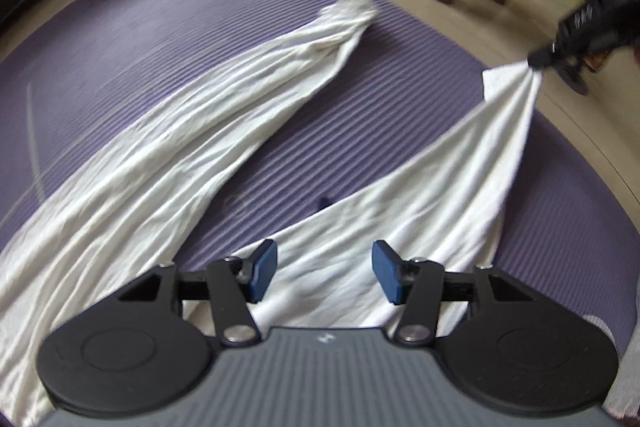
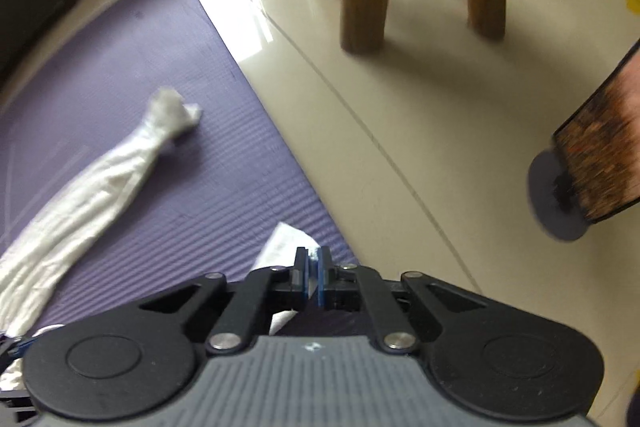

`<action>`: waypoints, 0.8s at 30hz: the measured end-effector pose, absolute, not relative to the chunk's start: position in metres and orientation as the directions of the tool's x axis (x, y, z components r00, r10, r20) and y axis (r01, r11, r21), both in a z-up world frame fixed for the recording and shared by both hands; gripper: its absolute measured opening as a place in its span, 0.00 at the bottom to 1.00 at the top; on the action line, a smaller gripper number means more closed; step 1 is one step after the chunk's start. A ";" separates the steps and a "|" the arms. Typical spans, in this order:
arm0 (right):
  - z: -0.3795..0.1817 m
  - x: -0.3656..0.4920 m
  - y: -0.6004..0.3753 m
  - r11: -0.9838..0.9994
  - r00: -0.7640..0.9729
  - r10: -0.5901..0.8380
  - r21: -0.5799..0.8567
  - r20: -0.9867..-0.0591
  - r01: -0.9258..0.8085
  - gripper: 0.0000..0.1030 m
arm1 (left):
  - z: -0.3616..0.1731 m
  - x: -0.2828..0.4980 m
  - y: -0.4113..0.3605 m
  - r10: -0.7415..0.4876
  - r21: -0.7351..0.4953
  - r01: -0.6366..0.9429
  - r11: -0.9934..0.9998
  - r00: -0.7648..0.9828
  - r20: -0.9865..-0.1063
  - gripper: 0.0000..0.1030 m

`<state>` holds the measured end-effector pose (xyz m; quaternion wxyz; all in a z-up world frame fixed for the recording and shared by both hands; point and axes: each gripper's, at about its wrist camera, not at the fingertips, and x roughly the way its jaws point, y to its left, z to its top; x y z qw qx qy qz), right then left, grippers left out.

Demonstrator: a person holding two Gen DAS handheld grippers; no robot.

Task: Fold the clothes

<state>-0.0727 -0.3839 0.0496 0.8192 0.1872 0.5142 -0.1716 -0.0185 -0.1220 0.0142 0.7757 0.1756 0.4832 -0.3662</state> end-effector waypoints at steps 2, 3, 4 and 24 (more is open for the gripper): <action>0.064 -0.085 -0.378 0.878 0.412 -0.122 0.096 -0.903 0.470 0.01 | 0.016 -0.023 -0.126 -0.408 -0.077 0.759 0.647 0.259 -0.875 0.53; 0.068 -0.092 -0.376 0.880 0.404 -0.147 0.068 -0.903 0.471 0.01 | 0.017 -0.025 -0.128 -0.410 -0.074 0.766 0.639 0.258 -0.875 0.53; 0.070 -0.097 -0.375 0.878 0.395 -0.161 0.050 -0.905 0.475 0.01 | 0.017 -0.027 -0.129 -0.409 -0.070 0.768 0.636 0.259 -0.875 0.53; 0.043 -0.059 -0.351 0.978 0.298 -0.149 -0.095 -0.943 0.188 0.23 | 0.003 -0.014 -0.121 -0.341 -0.038 0.740 0.671 0.263 -0.903 0.54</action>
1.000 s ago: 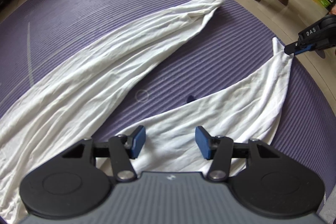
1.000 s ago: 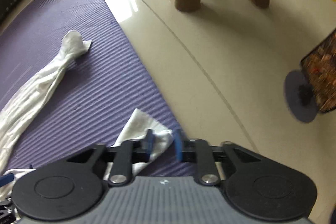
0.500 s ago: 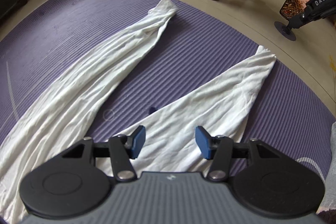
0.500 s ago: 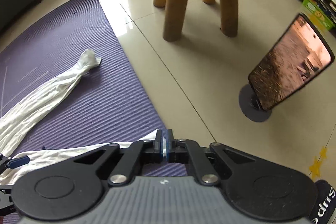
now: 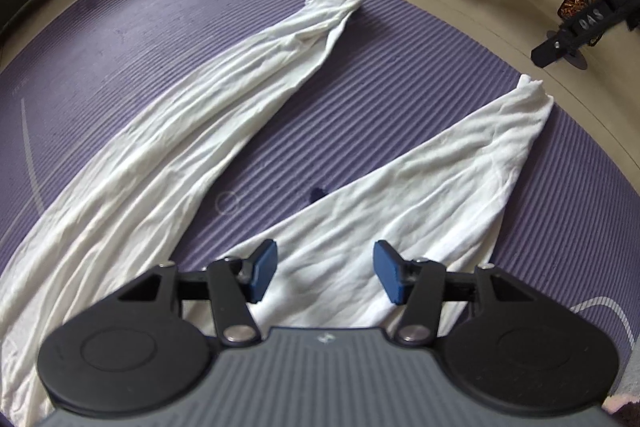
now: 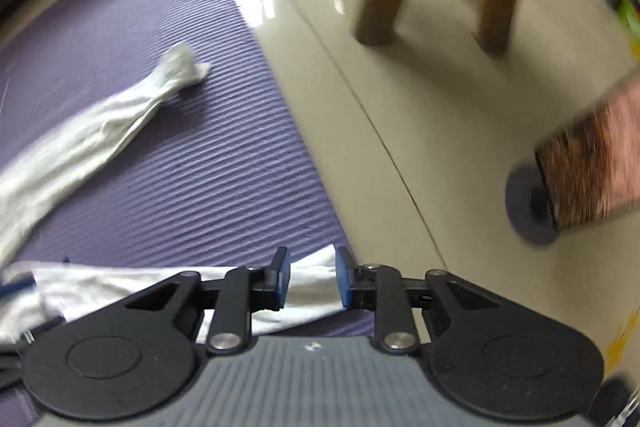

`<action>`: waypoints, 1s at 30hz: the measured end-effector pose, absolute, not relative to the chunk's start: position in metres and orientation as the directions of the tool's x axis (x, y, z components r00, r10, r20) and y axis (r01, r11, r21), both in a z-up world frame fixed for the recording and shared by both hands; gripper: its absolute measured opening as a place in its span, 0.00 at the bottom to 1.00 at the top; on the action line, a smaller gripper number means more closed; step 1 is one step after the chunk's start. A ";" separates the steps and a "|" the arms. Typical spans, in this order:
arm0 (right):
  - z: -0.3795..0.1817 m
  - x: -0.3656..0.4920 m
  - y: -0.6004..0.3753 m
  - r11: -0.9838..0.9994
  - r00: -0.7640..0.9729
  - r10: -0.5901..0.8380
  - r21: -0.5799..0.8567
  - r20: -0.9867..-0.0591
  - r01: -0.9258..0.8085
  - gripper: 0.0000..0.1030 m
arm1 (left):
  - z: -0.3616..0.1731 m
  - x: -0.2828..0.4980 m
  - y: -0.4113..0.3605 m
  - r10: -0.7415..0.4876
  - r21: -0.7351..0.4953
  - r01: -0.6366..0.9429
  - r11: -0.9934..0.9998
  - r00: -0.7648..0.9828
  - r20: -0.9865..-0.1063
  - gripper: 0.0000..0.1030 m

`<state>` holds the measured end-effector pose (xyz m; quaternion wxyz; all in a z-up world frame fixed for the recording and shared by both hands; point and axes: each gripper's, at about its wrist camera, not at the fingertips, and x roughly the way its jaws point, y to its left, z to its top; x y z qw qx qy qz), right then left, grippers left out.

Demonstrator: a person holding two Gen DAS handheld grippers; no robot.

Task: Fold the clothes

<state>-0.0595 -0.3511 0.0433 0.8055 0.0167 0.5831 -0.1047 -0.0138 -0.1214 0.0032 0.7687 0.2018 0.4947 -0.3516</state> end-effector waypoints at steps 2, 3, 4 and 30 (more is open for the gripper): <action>0.047 -0.058 -0.336 0.976 0.306 -0.190 -0.213 -0.933 -0.043 0.22 | 0.004 -0.013 -0.120 -0.338 -0.036 0.737 0.675 0.265 -0.903 0.54; 0.045 -0.059 -0.330 0.953 0.300 -0.210 -0.263 -0.930 -0.148 0.22 | 0.004 -0.013 -0.120 -0.336 -0.035 0.735 0.677 0.267 -0.903 0.54; 0.043 -0.061 -0.325 0.918 0.294 -0.231 -0.308 -0.927 -0.250 0.22 | 0.005 -0.012 -0.119 -0.334 -0.033 0.733 0.679 0.269 -0.903 0.54; -0.004 -0.061 -0.308 0.772 0.213 -0.234 -0.314 -0.949 -0.553 0.01 | 0.007 -0.013 -0.117 -0.314 -0.009 0.728 0.685 0.285 -0.906 0.54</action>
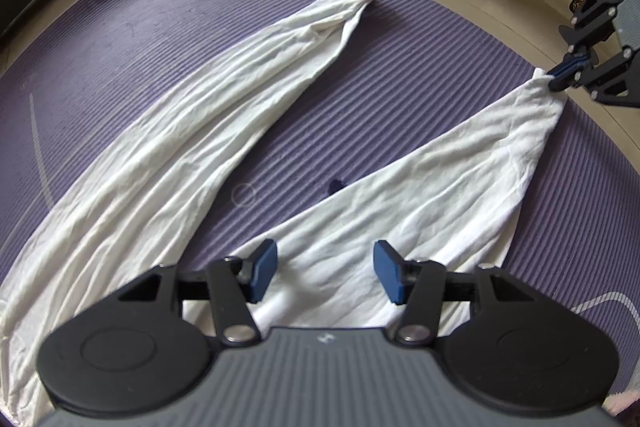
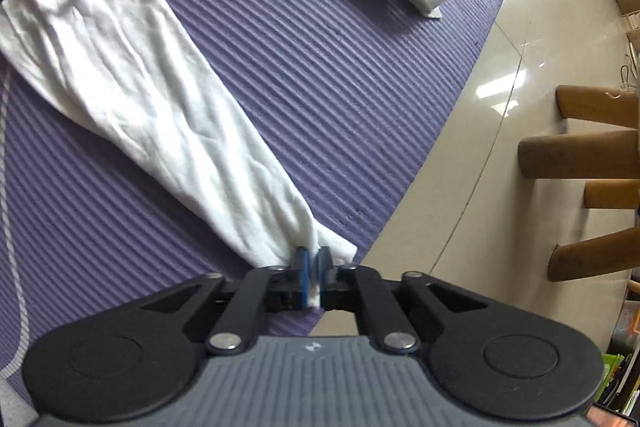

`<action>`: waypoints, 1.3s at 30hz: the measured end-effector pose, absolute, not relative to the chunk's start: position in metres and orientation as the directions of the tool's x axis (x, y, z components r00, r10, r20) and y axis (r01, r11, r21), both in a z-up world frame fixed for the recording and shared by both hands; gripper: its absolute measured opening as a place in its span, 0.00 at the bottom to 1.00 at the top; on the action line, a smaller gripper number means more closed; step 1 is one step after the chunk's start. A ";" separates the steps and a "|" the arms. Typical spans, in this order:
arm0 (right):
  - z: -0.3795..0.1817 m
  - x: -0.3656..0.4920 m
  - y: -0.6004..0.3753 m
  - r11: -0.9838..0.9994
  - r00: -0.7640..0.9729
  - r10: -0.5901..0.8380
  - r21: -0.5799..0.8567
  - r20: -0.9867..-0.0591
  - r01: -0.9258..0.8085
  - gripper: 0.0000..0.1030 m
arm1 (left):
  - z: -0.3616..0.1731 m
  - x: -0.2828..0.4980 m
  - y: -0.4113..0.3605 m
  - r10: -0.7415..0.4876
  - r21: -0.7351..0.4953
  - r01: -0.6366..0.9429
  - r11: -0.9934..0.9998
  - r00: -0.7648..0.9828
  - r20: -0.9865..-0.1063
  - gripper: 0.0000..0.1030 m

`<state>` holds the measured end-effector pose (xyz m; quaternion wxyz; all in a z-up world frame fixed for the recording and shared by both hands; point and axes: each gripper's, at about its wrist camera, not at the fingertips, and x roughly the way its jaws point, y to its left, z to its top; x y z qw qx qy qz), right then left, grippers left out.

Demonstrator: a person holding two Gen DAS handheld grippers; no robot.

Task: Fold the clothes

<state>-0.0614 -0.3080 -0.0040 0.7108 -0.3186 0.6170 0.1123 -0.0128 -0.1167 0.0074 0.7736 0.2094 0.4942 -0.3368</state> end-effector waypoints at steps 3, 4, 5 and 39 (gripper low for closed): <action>0.017 -0.064 -0.305 0.772 0.276 -0.230 -0.348 -0.933 -0.533 0.01 | 0.009 -0.010 -0.115 -0.310 -0.003 0.717 0.697 0.298 -0.903 0.54; 0.024 -0.063 -0.305 0.775 0.295 -0.227 -0.356 -0.928 -0.523 0.01 | 0.009 -0.010 -0.115 -0.308 0.000 0.713 0.702 0.303 -0.902 0.54; 0.031 -0.060 -0.304 0.780 0.330 -0.227 -0.374 -0.916 -0.501 0.01 | 0.009 -0.009 -0.115 -0.303 0.005 0.707 0.707 0.309 -0.901 0.54; -0.016 -0.050 -0.304 0.622 0.286 -0.078 -0.271 -0.955 -0.735 0.21 | 0.022 -0.044 -0.126 -0.454 -0.158 0.812 0.562 0.142 -0.880 0.49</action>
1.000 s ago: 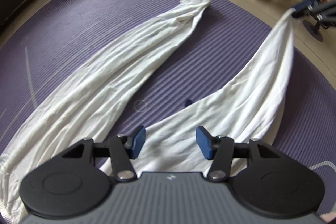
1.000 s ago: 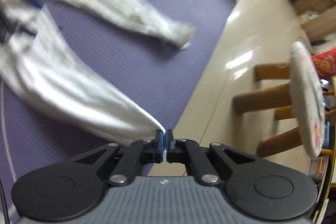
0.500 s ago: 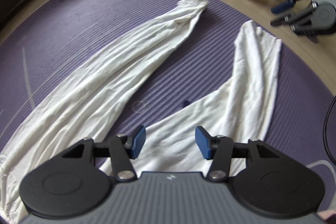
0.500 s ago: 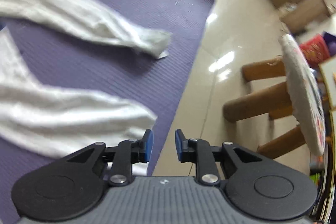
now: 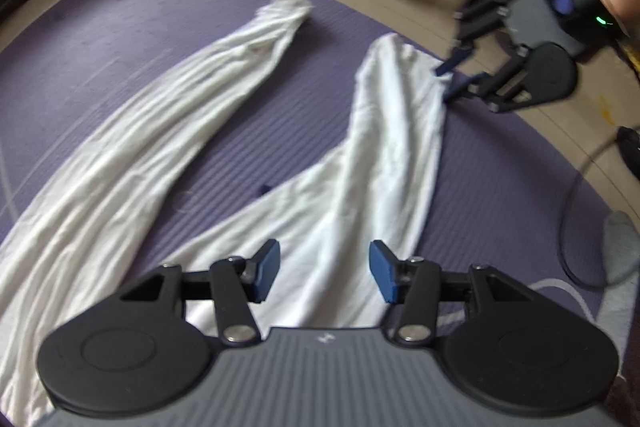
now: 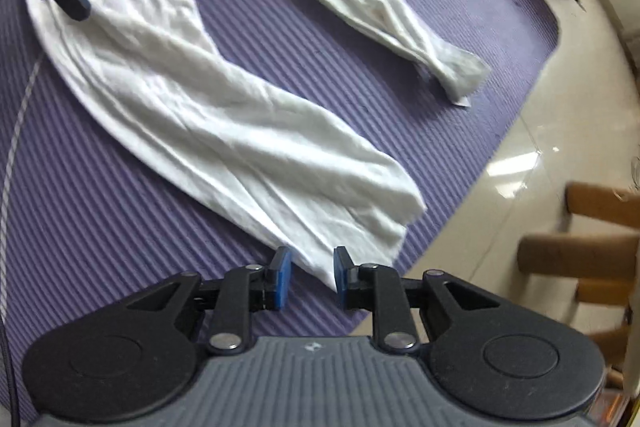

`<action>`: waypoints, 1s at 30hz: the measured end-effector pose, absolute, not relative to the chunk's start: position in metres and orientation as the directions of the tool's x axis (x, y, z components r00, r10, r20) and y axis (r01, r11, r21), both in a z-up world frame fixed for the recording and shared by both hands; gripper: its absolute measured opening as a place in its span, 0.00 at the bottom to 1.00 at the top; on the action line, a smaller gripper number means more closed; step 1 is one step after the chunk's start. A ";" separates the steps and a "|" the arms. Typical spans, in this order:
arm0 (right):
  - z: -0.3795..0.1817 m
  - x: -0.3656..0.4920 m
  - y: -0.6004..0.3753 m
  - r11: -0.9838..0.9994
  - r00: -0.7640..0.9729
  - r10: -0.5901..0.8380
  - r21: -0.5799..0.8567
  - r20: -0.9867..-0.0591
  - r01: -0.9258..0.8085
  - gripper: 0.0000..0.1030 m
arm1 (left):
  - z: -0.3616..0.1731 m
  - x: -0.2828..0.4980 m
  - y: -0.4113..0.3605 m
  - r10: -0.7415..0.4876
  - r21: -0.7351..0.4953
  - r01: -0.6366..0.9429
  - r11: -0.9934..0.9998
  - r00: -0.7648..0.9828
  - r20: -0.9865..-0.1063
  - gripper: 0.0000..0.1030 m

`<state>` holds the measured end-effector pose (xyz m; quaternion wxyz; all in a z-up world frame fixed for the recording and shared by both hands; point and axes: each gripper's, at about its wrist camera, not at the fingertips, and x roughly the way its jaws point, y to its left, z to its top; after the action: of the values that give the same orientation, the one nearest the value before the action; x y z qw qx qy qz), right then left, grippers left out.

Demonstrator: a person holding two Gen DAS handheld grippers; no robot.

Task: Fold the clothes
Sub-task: 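Open the right gripper and move the left gripper to the leg hem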

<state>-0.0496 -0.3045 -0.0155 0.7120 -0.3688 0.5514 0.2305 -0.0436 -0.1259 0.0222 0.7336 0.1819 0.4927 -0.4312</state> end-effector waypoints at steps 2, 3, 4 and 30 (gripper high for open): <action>-0.014 -0.047 -0.311 0.624 0.272 -0.045 -0.239 -0.961 -0.744 0.20 | 0.018 -0.051 -0.131 -0.451 -0.169 0.826 0.537 0.113 -0.885 0.46; -0.014 -0.047 -0.313 0.626 0.266 -0.033 -0.227 -0.964 -0.746 0.19 | 0.015 -0.055 -0.134 -0.448 -0.172 0.834 0.524 0.098 -0.889 0.42; -0.014 -0.047 -0.312 0.617 0.261 -0.029 -0.222 -0.965 -0.755 0.15 | 0.013 -0.058 -0.137 -0.442 -0.173 0.840 0.514 0.087 -0.893 0.40; 0.020 -0.069 -0.327 0.566 0.218 -0.077 -0.223 -0.973 -0.794 0.00 | 0.020 -0.086 -0.134 -0.435 -0.175 0.889 0.424 0.030 -0.900 0.00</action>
<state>-0.0687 -0.3269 0.0199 0.6794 -0.3841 0.5669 0.2635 -0.0864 -0.1340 0.0202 0.6806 0.2276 0.4985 -0.4863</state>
